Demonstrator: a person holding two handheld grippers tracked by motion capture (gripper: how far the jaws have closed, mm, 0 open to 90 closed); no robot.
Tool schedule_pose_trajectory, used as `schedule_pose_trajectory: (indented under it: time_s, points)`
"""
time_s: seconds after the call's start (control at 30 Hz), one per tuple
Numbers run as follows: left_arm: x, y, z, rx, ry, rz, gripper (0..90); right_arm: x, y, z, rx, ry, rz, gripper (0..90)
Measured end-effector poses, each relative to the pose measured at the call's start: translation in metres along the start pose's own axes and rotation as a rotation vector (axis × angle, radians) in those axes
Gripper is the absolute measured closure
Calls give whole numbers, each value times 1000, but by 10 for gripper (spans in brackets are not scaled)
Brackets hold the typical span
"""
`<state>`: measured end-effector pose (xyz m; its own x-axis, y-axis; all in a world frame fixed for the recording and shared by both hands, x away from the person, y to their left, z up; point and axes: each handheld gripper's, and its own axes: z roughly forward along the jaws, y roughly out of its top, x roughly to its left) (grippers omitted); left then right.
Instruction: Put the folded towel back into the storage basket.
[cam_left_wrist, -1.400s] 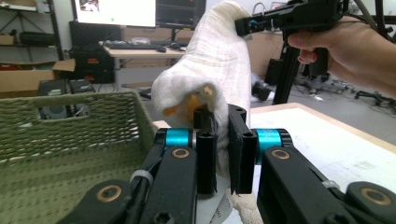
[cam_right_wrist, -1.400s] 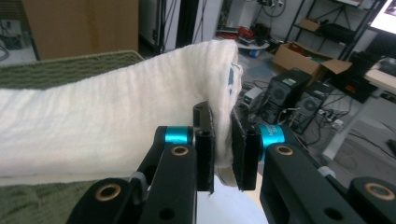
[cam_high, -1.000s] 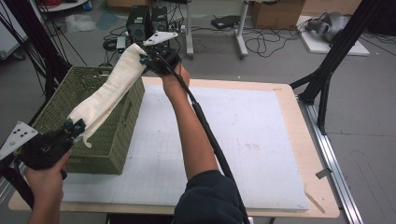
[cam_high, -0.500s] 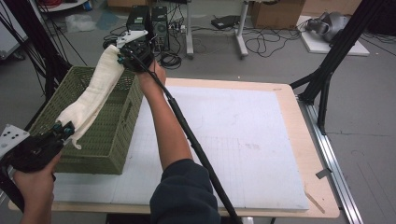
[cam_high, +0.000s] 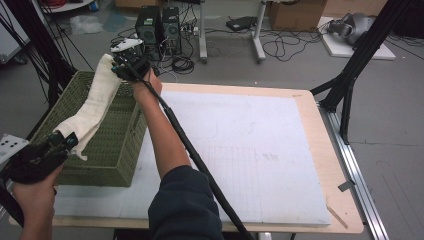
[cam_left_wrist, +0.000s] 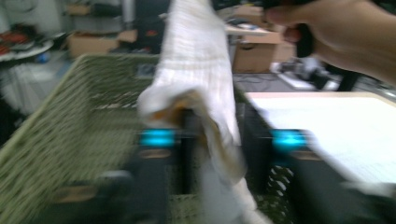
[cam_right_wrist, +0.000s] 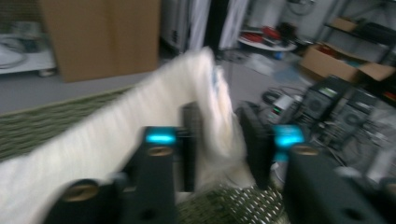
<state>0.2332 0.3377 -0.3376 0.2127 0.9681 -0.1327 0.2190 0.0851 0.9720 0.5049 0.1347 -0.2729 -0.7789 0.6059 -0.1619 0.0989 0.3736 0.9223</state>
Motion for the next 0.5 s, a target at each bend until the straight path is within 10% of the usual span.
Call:
schedule_pose_trajectory:
  time_s: [0.5]
  points:
    - [0, 2, 3, -12, -72, -7, 285, -15, -15, -30, -2, 43, 50, 470]
